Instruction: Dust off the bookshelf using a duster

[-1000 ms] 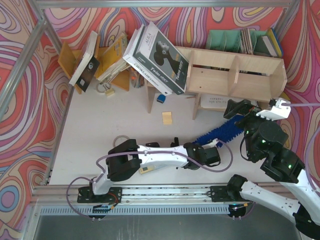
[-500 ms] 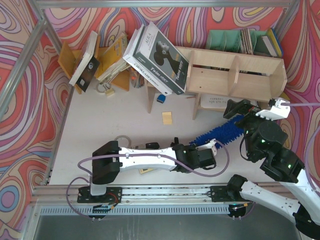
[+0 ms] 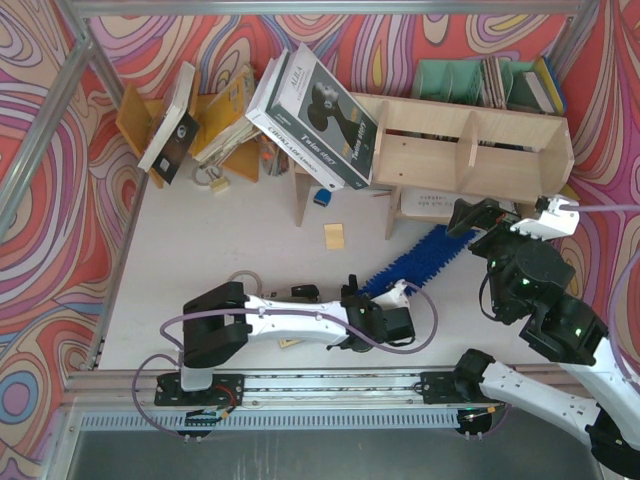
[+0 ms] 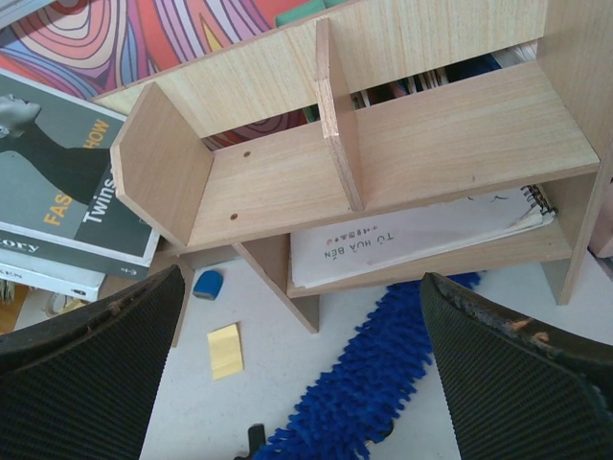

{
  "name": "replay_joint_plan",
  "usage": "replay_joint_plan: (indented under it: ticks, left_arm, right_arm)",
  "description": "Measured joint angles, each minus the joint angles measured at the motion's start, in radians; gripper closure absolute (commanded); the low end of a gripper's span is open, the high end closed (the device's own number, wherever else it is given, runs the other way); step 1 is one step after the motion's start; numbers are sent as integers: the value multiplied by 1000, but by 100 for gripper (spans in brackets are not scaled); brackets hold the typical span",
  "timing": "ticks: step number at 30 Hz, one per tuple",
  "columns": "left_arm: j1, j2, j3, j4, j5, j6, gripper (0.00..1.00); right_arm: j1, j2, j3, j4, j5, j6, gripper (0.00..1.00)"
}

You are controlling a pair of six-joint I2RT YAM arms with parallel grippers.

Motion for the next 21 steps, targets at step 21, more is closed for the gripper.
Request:
replay_joint_plan:
  ticks: [21]
  left_arm:
    - [-63, -186, -150, -187, -60, -349, 100]
  right_arm:
    - [0, -2, -2, 2, 0, -1, 1]
